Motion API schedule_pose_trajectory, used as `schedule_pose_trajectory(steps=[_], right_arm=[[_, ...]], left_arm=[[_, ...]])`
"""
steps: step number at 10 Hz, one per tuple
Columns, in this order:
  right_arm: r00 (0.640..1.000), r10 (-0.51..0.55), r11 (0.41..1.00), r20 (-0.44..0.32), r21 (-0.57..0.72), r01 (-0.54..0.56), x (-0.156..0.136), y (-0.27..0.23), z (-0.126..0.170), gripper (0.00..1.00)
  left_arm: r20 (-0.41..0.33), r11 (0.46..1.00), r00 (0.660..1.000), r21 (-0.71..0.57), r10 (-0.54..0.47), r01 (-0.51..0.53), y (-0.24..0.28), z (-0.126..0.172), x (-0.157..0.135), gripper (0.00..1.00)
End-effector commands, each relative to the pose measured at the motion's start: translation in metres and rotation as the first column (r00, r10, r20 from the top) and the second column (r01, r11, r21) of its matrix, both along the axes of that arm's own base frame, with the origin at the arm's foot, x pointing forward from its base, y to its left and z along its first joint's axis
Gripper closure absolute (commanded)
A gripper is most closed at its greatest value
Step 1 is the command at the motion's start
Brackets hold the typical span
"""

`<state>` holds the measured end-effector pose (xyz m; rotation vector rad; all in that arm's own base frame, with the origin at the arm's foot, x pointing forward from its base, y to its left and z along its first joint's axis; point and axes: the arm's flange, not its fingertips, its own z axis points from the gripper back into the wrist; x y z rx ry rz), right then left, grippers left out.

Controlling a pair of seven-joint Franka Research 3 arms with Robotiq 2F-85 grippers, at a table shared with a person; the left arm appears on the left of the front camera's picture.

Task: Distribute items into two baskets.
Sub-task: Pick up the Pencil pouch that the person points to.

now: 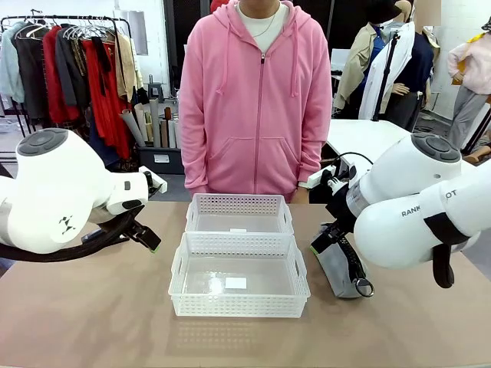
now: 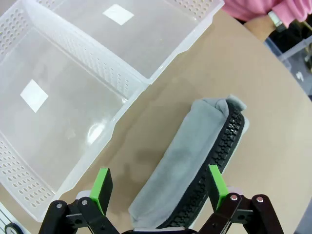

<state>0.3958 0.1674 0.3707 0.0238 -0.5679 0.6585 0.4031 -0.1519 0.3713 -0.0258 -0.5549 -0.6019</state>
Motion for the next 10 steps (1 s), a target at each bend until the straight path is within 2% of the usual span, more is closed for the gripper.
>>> schedule_pose_trajectory(steps=[1, 3, 4, 6, 7, 10], right_arm=[[1.0, 0.004, 1.0, -0.006, 0.017, -0.004, -0.004, -0.002, 0.007, 0.0], [1.0, 0.005, 0.999, -0.029, 0.052, -0.004, -0.008, -0.012, 0.026, 0.0], [0.999, 0.023, 0.997, -0.038, 0.077, -0.02, -0.008, -0.017, 0.037, 0.0], [0.995, 0.056, 0.993, -0.078, 0.112, -0.047, -0.015, -0.034, 0.06, 0.0], [0.993, 0.071, 0.99, -0.091, 0.13, -0.059, -0.026, -0.051, 0.072, 0.0], [0.993, 0.087, 0.974, -0.081, 0.217, -0.068, -0.054, -0.11, 0.098, 0.0]], left_arm=[[-0.015, 0.999, 1.0, -0.031, 0.026, -0.026, 0.012, 0.011, -0.008, 0.0], [-0.028, 0.998, 0.999, -0.056, 0.027, -0.028, 0.023, 0.027, -0.013, 0.0], [-0.058, 0.997, 0.998, -0.072, 0.022, -0.027, 0.036, 0.036, -0.009, 0.0], [-0.121, 0.995, 0.992, -0.1, -0.041, 0.029, 0.063, 0.053, -0.008, 0.0], [-0.137, 0.985, 0.987, -0.162, -0.085, 0.062, 0.092, 0.062, -0.015, 0.0], [-0.093, 0.968, 0.99, -0.236, -0.106, 0.082, 0.151, 0.083, -0.047, 0.0]])
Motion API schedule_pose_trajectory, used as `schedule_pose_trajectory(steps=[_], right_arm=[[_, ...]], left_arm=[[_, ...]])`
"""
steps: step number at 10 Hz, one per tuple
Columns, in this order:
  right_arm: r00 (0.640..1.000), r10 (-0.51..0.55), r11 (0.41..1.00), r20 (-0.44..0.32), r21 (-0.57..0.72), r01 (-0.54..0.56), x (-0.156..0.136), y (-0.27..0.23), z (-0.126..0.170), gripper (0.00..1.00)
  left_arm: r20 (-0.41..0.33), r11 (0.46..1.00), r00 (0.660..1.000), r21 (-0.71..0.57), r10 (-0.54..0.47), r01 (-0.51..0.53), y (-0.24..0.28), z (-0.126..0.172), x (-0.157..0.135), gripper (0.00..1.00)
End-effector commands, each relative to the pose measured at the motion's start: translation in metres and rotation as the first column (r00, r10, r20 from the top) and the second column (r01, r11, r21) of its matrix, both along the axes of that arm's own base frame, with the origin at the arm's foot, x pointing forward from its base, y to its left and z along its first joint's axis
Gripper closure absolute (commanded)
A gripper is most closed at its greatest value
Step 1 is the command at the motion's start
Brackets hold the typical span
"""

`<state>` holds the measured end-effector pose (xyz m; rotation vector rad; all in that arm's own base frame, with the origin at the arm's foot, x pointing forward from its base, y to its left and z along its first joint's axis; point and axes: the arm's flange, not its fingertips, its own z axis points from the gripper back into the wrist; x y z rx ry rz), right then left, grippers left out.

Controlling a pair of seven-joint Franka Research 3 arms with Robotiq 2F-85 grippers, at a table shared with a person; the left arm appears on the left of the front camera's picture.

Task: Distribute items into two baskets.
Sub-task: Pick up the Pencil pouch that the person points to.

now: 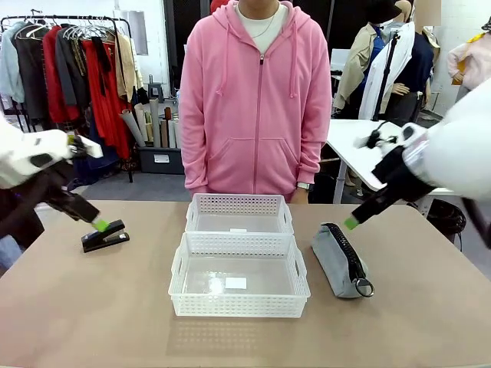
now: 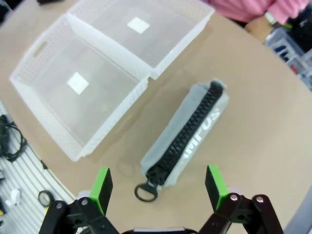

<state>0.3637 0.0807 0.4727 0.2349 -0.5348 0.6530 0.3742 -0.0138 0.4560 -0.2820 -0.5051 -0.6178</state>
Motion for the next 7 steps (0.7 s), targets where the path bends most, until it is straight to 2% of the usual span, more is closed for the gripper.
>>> schedule_pose_trajectory(steps=[1, 3, 5, 7], right_arm=[[0.999, 0.026, 0.998, 0.022, 0.057, -0.028, -0.037, -0.035, 0.003, 0.0], [0.998, 0.034, 0.989, 0.056, 0.144, -0.042, -0.067, -0.067, 0.015, 0.0], [0.997, 0.025, 0.98, 0.077, 0.192, -0.04, -0.097, -0.093, 0.021, 0.0], [0.996, 0.039, 0.977, 0.08, 0.205, -0.055, -0.126, -0.111, 0.018, 0.0]], left_arm=[[0.038, 0.999, 0.999, -0.045, 0.01, -0.009, 0.027, 0.006, -0.032, 0.0], [0.084, 0.995, 0.996, -0.092, 0.039, -0.031, 0.065, 0.022, -0.065, 0.0], [0.065, 0.995, 0.998, -0.101, 0.018, -0.012, 0.094, 0.018, -0.086, 0.0], [0.065, 0.995, 0.993, -0.029, -0.096, 0.098, 0.095, 0.009, -0.098, 0.0]])
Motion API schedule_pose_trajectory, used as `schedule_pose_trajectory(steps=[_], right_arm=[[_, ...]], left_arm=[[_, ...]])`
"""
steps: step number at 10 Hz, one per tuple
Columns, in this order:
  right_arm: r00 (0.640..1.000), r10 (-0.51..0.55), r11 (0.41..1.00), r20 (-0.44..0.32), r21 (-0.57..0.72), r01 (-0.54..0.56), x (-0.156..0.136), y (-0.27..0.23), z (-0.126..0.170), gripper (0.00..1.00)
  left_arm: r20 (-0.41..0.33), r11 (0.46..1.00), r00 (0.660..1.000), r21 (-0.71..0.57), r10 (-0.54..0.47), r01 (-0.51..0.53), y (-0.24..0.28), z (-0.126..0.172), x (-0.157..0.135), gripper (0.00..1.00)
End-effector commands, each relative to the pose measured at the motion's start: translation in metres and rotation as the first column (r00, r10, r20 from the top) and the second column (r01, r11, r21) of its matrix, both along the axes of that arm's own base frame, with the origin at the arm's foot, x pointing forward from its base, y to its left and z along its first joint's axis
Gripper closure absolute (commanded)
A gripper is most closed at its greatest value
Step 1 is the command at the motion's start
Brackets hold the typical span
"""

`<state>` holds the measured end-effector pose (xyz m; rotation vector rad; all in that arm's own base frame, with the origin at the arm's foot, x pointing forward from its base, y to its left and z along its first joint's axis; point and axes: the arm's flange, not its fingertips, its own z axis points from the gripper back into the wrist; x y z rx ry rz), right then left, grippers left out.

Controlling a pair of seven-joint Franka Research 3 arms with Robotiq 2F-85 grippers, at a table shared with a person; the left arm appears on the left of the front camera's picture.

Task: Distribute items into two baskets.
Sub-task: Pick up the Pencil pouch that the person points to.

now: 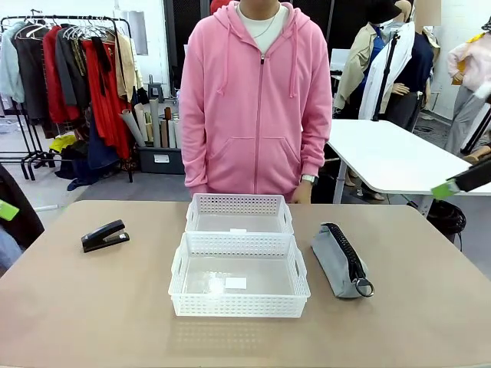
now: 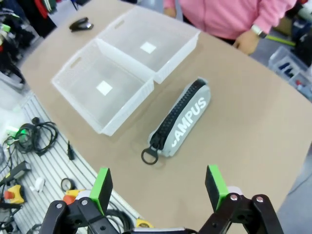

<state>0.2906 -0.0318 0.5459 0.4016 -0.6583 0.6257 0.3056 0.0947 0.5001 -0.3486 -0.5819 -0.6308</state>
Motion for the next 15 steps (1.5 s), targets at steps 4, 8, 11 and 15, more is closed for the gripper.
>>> schedule_pose_trajectory(steps=[4, 8, 11, 15], right_arm=[[1.0, 0.007, 0.999, 0.016, 0.04, -0.008, -0.085, -0.017, -0.067, 0.0], [1.0, -0.024, 0.997, -0.016, 0.071, 0.025, -0.09, -0.033, -0.086, 0.0], [0.999, -0.05, 0.995, -0.011, 0.091, 0.051, -0.092, -0.036, -0.094, 0.0], [0.991, -0.13, 0.981, -0.025, 0.141, 0.132, -0.095, -0.033, -0.094, 0.0]], left_arm=[[0.157, 0.994, 0.982, 0.035, -0.103, 0.099, 0.018, -0.038, -0.067, 0.0], [0.27, 0.996, 0.961, -0.039, -0.062, 0.076, 0.023, -0.018, -0.093, 0.0], [0.226, 0.982, 0.973, -0.188, 0.034, 0.01, 0.018, -0.002, -0.078, 0.0], [0.122, 0.958, 0.988, -0.282, 0.098, -0.06, 0.019, 0.003, -0.067, 0.0]])
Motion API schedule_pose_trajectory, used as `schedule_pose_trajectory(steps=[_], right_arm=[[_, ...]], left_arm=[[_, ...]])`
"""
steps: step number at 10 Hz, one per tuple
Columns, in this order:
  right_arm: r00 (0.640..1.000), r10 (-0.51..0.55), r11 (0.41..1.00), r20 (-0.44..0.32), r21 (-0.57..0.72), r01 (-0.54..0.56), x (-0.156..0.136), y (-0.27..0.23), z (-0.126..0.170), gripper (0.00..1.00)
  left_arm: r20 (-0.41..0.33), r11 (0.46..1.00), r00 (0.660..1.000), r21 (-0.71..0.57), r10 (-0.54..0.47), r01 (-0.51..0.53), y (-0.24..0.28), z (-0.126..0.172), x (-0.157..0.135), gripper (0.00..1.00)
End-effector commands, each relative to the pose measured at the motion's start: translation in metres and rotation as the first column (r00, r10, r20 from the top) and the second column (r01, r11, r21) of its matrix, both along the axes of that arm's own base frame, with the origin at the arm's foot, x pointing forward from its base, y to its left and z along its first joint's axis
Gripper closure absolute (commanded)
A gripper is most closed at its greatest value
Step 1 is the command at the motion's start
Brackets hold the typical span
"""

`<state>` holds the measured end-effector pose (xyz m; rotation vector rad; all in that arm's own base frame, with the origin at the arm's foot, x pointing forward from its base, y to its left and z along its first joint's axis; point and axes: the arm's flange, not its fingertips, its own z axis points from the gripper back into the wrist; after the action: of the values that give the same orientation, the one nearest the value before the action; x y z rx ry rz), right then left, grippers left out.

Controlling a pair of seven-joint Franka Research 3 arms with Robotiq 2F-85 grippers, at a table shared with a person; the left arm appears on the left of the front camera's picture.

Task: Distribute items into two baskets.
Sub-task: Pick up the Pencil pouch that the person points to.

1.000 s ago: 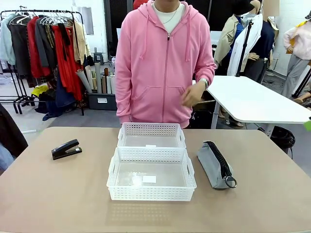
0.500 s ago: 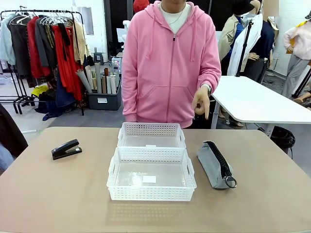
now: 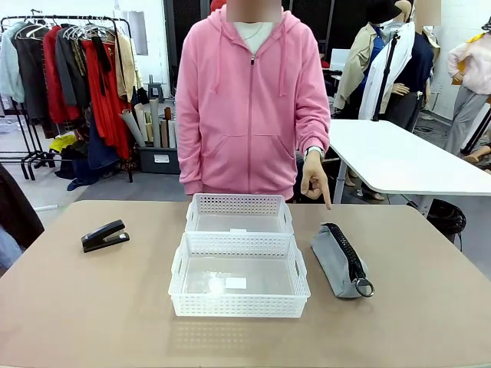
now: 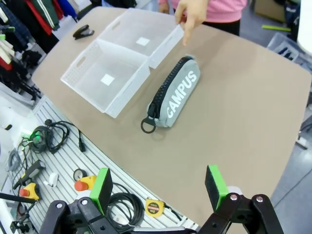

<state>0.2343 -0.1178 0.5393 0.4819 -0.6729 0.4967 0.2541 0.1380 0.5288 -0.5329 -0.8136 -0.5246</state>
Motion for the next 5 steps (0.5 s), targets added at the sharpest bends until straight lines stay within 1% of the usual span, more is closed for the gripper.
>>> schedule_pose_trajectory(steps=[1, 3, 4, 5], right_arm=[[0.998, -0.062, 0.997, 0.014, 0.044, 0.062, -0.039, 0.052, -0.088, 0.0], [0.998, -0.065, 0.996, 0.023, 0.057, 0.063, -0.04, 0.053, -0.087, 0.0], [1.0, -0.026, 1.0, -0.004, 0.011, 0.026, -0.002, -0.004, 0.0, 0.0], [1.0, -0.026, 1.0, -0.004, 0.011, 0.026, -0.002, -0.004, 0.0, 0.0]], left_arm=[[-0.017, 1.0, 1.0, -0.022, 0.02, -0.02, -0.023, -0.027, -0.015, 0.0], [-0.028, 1.0, 1.0, -0.022, 0.006, -0.007, -0.023, -0.028, -0.014, 0.0], [-0.016, 1.0, 1.0, -0.01, 0.007, -0.007, 0.0, -0.003, 0.002, 0.0], [-0.016, 1.0, 1.0, -0.01, 0.007, -0.007, 0.0, -0.003, 0.002, 0.0]])
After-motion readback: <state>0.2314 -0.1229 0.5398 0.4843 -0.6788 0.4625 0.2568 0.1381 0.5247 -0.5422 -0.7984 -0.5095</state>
